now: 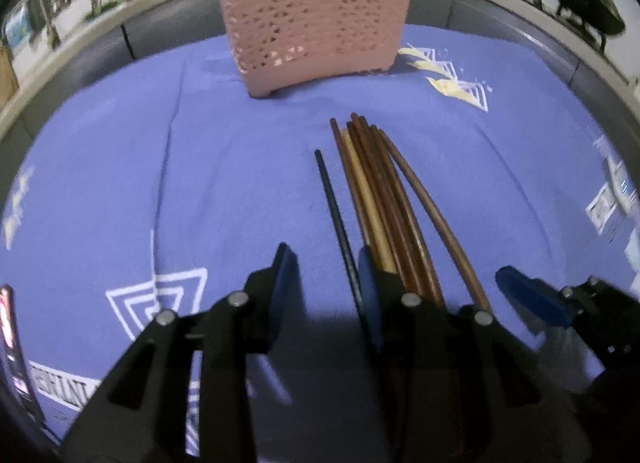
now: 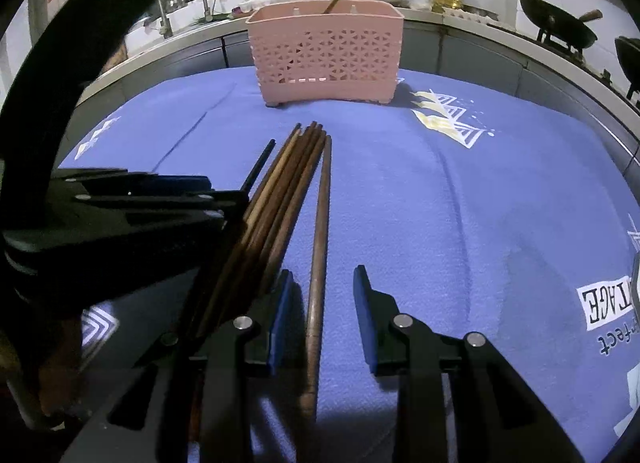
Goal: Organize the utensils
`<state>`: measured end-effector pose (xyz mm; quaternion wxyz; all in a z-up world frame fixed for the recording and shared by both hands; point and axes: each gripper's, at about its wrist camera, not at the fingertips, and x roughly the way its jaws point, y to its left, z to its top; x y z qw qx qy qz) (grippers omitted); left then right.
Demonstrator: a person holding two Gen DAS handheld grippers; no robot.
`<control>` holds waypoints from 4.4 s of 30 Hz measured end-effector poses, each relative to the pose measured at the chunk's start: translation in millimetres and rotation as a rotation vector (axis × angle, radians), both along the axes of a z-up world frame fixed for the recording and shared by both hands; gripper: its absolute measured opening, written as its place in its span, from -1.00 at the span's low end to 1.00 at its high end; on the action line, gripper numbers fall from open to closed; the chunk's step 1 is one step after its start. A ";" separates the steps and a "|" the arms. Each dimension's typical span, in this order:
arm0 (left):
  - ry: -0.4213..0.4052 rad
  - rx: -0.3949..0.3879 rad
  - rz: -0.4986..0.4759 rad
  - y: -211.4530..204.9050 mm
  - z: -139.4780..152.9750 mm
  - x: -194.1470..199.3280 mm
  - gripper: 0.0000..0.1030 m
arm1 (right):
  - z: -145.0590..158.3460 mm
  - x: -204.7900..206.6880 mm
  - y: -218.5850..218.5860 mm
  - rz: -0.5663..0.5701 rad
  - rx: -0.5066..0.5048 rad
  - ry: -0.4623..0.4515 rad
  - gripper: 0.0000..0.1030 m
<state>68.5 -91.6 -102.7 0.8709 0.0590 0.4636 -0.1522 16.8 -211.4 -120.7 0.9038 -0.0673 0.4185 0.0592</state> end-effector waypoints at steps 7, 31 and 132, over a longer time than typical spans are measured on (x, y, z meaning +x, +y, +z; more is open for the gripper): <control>0.004 -0.029 -0.048 15.6 0.0 -0.7 -0.82 | 1.0 -2.1 -13.9 -0.017 0.018 0.001 -0.82; 0.060 -0.056 -0.110 36.7 2.6 39.8 -0.89 | 11.1 90.2 -30.5 0.007 0.097 0.116 -0.82; -0.092 -0.288 0.079 86.0 28.9 -28.2 -0.14 | 46.8 -0.2 -32.5 -0.205 0.316 -0.201 0.34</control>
